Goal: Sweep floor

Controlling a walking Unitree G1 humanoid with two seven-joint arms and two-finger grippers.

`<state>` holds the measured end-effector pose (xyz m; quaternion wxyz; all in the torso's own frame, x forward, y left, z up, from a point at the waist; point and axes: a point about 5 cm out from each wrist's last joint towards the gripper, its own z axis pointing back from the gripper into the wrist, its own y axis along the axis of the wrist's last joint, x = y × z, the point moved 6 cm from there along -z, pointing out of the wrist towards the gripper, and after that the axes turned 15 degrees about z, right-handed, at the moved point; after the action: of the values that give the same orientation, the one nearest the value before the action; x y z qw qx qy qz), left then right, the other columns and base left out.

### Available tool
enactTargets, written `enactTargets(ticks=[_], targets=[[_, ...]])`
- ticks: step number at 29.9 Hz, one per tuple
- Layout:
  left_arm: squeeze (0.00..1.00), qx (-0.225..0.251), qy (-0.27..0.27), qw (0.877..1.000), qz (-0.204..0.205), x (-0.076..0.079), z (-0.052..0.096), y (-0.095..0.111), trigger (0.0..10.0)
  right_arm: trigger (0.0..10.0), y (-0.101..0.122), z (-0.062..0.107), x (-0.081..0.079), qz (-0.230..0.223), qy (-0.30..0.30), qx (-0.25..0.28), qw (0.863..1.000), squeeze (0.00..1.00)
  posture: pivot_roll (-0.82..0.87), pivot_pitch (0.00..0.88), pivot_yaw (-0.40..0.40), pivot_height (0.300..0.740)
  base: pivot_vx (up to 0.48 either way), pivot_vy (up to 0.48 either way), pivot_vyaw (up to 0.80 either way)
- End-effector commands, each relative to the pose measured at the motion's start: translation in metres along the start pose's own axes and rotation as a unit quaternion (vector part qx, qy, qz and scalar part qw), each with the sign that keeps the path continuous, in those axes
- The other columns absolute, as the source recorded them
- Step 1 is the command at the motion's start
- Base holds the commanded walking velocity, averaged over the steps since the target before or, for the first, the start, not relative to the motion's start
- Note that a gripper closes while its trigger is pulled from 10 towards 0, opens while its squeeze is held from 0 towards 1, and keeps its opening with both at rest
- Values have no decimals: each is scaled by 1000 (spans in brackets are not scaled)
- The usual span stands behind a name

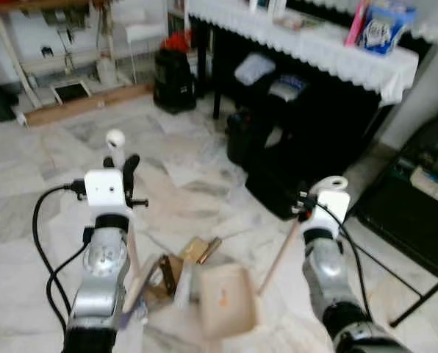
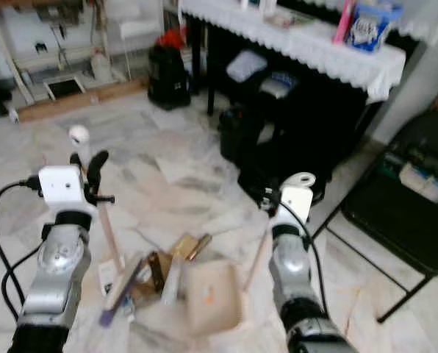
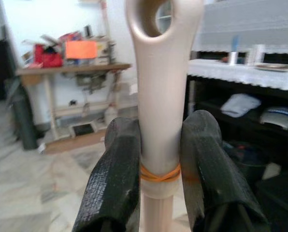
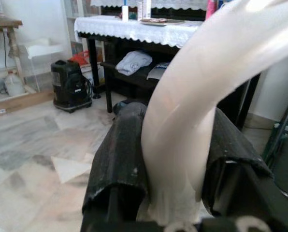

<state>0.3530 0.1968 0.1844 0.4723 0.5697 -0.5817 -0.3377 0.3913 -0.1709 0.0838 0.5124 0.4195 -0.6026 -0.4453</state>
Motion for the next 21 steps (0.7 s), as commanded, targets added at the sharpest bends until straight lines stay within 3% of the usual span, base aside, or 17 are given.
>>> enactTargets(ticks=[1, 3, 10, 21], targets=[[0, 26, -13, 1000, 8, 10, -4, 13, 10000, 10000, 11, -5, -1, -11, -5, 15, 1000, 0, 36, 20, -78, 740, 274, 0, 0], [0, 26, -14, 1000, 8, 10, -4, 13, 10000, 10000, 10, -5, 0, -10, -7, 11, 1000, 0, 35, 22, -79, 740, 270, 0, 0], [0, 28, -13, 999, 9, 10, -4, 13, 10000, 10000, 8, -5, 2, -9, -10, 8, 1000, 0, 34, 24, -80, 740, 273, 0, -782], [0, 17, -11, 1000, 9, 11, -3, 7, 10000, 10000, 4, -5, 0, 7, 1, -1, 1000, 0, 30, 34, -81, 740, 25, 0, 0]])
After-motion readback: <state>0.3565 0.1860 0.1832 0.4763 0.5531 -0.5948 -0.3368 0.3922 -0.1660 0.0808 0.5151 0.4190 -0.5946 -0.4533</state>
